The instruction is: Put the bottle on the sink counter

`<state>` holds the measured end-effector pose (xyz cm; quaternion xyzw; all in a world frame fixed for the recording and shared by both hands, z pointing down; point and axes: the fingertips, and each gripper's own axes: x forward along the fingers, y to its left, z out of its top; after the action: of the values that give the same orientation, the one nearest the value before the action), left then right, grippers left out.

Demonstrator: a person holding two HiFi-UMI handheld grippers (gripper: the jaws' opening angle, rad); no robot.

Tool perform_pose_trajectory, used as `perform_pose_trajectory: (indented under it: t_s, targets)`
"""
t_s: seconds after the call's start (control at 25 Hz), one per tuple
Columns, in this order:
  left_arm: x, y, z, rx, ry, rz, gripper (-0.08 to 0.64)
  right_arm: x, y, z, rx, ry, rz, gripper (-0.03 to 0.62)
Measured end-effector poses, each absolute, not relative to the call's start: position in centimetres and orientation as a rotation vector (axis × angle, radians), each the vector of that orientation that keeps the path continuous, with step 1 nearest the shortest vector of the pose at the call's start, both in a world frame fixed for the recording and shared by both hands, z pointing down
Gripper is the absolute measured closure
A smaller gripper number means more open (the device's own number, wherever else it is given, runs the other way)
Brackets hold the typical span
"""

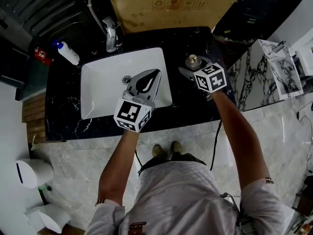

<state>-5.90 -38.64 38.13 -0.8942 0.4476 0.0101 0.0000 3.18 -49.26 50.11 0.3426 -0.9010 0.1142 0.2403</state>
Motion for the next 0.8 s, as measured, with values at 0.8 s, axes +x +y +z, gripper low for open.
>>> perform_pose_trajectory:
  t_s: [0.8]
  targets:
    - [-4.6,-38.3,39.0,-2.838,1.385,0.020,0.561,3.8,-47.7,50.5,0.888,-2.437,0.264,0.253]
